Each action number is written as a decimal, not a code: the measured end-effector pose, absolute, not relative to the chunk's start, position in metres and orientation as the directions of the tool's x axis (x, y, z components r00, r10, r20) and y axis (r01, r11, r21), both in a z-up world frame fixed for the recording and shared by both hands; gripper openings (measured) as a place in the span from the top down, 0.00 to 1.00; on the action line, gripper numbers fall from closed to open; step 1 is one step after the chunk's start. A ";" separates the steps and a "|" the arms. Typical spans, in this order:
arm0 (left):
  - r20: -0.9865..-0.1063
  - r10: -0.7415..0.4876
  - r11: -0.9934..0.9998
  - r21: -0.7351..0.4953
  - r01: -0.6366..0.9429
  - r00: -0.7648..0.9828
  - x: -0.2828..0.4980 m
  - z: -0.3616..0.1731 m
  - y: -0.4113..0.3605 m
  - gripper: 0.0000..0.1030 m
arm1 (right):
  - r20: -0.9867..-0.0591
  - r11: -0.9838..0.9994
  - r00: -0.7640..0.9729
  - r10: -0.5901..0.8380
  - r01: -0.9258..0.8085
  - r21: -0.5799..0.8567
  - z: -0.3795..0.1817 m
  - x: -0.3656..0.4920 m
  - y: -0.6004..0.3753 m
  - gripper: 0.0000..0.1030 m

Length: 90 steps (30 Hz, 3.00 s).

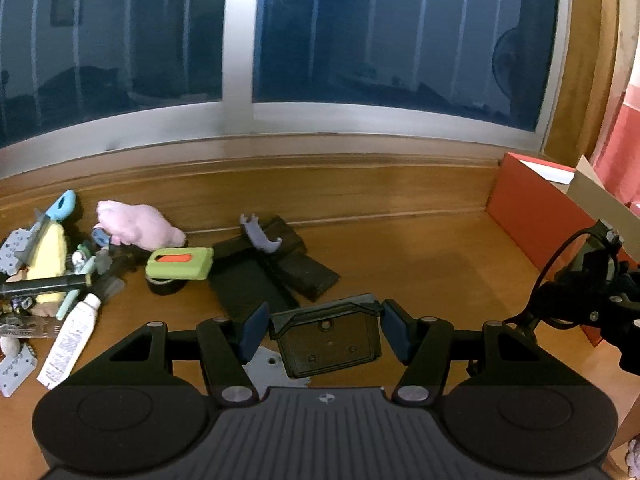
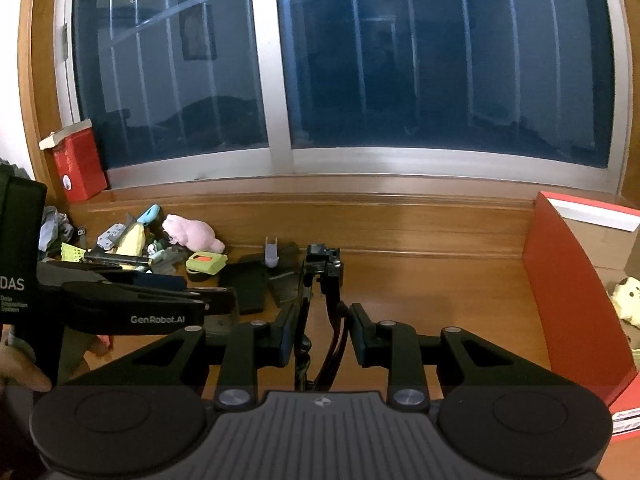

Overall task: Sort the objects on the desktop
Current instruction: 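Carry the eyeglasses and dark case in both tools over to the cardboard box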

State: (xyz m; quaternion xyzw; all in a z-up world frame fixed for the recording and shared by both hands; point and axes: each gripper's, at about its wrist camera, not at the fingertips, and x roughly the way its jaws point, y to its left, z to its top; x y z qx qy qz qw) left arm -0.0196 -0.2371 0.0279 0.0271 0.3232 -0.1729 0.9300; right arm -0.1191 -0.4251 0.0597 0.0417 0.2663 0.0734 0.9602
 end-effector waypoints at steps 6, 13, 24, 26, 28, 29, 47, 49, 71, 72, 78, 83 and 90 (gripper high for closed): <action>-0.607 -0.318 0.932 -0.060 0.357 0.728 -0.019 0.030 -0.260 0.41 | -0.501 0.986 0.851 0.160 -0.112 0.124 0.061 -0.118 -0.446 0.70; -0.613 -0.329 0.926 -0.060 0.372 0.719 -0.017 0.029 -0.287 0.41 | -0.502 0.986 0.852 0.152 -0.099 0.130 0.060 -0.119 -0.474 0.70; -0.603 -0.353 0.912 -0.050 0.408 0.715 -0.013 0.034 -0.330 0.41 | -0.477 0.987 0.870 0.128 -0.065 0.147 0.062 -0.120 -0.515 0.70; -0.600 -0.359 0.908 -0.046 0.417 0.715 -0.012 0.036 -0.337 0.41 | -0.473 0.987 0.873 0.123 -0.059 0.147 0.062 -0.120 -0.522 0.70; -0.596 -0.364 0.904 -0.043 0.425 0.716 -0.012 0.038 -0.345 0.41 | -0.469 0.987 0.876 0.117 -0.052 0.149 0.063 -0.121 -0.529 0.70; -0.594 -0.368 0.902 -0.041 0.430 0.715 -0.013 0.039 -0.349 0.41 | -0.466 0.988 0.877 0.114 -0.049 0.150 0.063 -0.121 -0.533 0.70; -0.524 -0.415 0.871 0.009 0.492 0.744 -0.019 0.069 -0.410 0.41 | -0.405 0.984 0.911 0.081 -0.008 0.179 0.068 -0.126 -0.588 0.70; -0.514 -0.422 0.865 0.017 0.501 0.747 -0.019 0.074 -0.418 0.41 | -0.397 0.983 0.914 0.078 -0.005 0.183 0.070 -0.126 -0.595 0.70; -0.432 -0.583 0.748 0.045 0.662 0.688 -0.037 0.102 -0.536 0.41 | -0.326 0.975 0.943 -0.066 0.130 0.181 0.090 -0.147 -0.692 0.70; -0.432 -0.591 0.741 0.044 0.670 0.682 -0.038 0.101 -0.543 0.41 | -0.327 0.973 0.942 -0.077 0.142 0.181 0.090 -0.150 -0.698 0.70; -0.447 -0.624 0.703 0.035 0.710 0.640 -0.043 0.094 -0.573 0.41 | -0.346 0.963 0.927 -0.147 0.214 0.165 0.082 -0.164 -0.726 0.70; -0.477 -0.639 0.678 0.023 0.735 0.604 -0.049 0.083 -0.594 0.41 | -0.369 0.953 0.913 -0.176 0.251 0.168 0.073 -0.172 -0.744 0.70; -0.512 -0.641 0.659 0.014 0.752 0.571 -0.051 0.067 -0.613 0.41 | -0.392 0.946 0.896 -0.210 0.287 0.149 0.063 -0.175 -0.762 0.70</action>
